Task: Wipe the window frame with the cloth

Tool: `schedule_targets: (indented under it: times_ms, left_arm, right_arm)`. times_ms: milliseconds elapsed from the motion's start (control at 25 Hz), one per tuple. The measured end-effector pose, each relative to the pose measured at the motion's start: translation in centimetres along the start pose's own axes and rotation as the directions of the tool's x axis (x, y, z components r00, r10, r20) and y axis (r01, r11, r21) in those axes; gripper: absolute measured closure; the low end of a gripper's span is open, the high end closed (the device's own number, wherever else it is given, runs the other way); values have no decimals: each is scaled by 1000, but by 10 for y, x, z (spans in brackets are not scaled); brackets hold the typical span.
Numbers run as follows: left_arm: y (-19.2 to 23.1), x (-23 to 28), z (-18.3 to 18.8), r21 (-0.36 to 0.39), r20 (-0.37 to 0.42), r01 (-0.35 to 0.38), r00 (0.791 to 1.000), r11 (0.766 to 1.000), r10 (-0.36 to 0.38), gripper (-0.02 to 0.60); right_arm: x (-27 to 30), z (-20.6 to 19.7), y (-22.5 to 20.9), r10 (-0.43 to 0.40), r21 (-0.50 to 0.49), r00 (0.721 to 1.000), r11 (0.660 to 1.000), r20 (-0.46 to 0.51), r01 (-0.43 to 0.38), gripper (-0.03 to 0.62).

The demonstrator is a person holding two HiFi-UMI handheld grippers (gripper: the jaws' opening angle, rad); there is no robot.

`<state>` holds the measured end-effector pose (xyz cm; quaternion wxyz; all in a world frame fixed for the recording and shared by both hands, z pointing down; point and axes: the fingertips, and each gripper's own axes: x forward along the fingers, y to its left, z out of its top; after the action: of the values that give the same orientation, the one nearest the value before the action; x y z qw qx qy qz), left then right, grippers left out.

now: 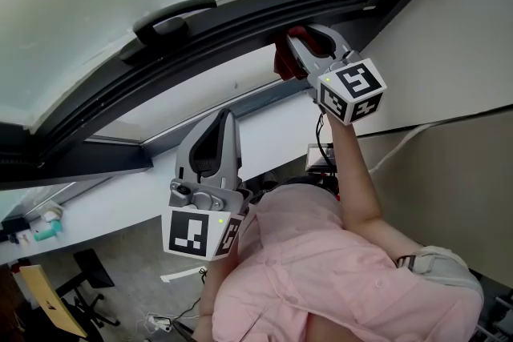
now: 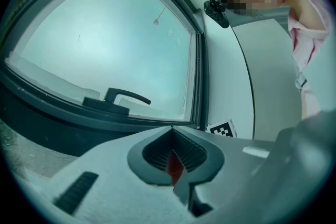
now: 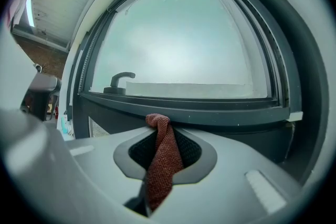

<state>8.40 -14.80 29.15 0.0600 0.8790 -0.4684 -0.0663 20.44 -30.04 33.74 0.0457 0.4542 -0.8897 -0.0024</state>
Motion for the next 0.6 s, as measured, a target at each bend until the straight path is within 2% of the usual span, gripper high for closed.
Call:
schedule_targets:
  times_ms: [600]
  left_arm:
    - [0,3,-2,-1,6,-31,1000,1000,31,584]
  right_arm:
    - [-4,-1,-7,10,-6,1000,1000,7,-10,534]
